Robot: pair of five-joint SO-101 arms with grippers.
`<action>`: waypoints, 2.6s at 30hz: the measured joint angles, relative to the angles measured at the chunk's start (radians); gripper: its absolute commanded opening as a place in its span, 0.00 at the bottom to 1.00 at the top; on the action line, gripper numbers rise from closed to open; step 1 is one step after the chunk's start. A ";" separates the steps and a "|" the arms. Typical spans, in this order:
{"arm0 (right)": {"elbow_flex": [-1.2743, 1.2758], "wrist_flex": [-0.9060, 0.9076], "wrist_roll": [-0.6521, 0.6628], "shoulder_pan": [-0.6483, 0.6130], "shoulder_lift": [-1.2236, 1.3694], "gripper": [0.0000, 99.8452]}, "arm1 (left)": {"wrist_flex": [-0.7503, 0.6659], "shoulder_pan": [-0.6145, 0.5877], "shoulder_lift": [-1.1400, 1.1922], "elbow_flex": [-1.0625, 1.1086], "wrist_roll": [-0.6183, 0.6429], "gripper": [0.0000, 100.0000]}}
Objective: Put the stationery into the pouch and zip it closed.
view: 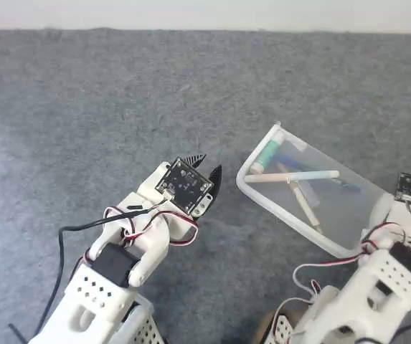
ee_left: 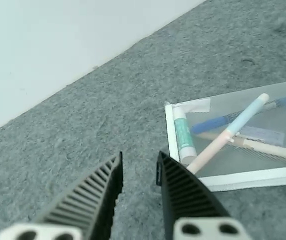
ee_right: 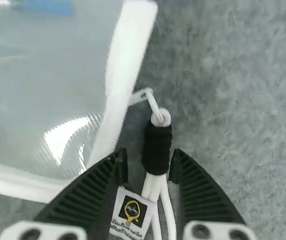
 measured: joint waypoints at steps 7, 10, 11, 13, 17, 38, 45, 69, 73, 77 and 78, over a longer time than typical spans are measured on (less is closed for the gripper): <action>-0.038 -0.069 0.029 0.025 0.158 0.13 | 0.000 0.000 0.000 0.000 0.000 0.11; -0.038 -0.117 0.032 0.034 0.213 0.13 | 0.000 0.000 0.000 0.000 0.000 0.11; -0.038 -0.138 0.034 0.034 0.232 0.13 | 0.000 0.000 0.000 0.000 0.000 0.11; -0.038 -0.176 0.034 0.035 0.265 0.13 | 0.000 0.000 0.000 0.000 0.000 0.11; -0.038 -0.262 0.035 0.037 0.347 0.12 | 0.000 0.000 0.000 0.000 0.000 0.11; -0.127 -0.069 0.081 -0.015 0.281 0.01 | 0.000 0.000 0.000 0.000 0.000 0.11; -0.127 0.137 0.078 -0.158 0.020 0.01 | 0.000 0.000 0.000 0.000 0.000 0.11; -0.149 0.359 0.023 -0.554 -0.660 0.01 | 0.000 0.000 0.000 0.000 0.000 0.10; -0.207 0.359 0.020 -0.566 -0.677 0.01 | 0.000 -0.014 0.000 0.000 0.023 0.10; -0.272 0.359 -0.025 -0.574 -0.680 0.01 | 0.000 -0.083 0.000 0.000 0.087 0.10; -0.284 0.359 -0.037 -0.580 -0.680 0.01 | 0.000 -0.101 0.000 0.000 0.097 0.10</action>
